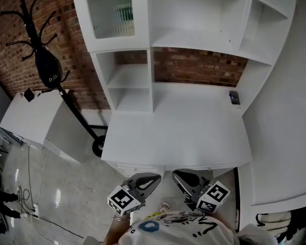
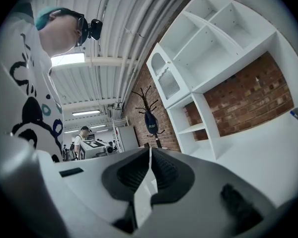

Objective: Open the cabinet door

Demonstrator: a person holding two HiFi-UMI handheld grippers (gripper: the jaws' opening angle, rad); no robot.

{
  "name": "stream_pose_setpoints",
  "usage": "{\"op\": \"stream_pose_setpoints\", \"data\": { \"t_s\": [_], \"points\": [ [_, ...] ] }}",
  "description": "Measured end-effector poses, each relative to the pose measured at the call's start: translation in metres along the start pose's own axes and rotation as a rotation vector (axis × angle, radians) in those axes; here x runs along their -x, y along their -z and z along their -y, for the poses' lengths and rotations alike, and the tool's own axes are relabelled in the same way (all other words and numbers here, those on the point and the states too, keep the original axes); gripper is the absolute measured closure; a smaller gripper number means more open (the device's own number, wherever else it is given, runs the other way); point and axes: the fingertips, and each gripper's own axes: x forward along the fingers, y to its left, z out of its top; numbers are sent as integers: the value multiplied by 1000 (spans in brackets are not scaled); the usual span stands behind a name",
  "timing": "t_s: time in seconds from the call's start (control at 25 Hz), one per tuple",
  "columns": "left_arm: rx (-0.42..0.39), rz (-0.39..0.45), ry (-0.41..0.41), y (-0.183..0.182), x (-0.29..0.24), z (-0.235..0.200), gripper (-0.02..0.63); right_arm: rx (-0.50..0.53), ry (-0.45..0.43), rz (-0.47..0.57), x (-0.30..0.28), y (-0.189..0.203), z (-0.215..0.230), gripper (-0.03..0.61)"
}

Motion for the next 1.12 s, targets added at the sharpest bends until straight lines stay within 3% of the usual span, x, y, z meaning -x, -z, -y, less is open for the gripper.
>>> {"op": "stream_pose_setpoints", "data": {
  "t_s": [0.56, 0.92, 1.12],
  "points": [
    [78, -3, -57, 18, -18, -35, 598, -46, -78, -41, -31, 12, 38, 549],
    [72, 11, -69, 8, -25, -101, 598, -56, -83, -59, -84, 0, 68, 549],
    [30, -4, -73, -6, -23, -147, 598, -42, -86, -8, -122, -24, 79, 549]
  ]
}}
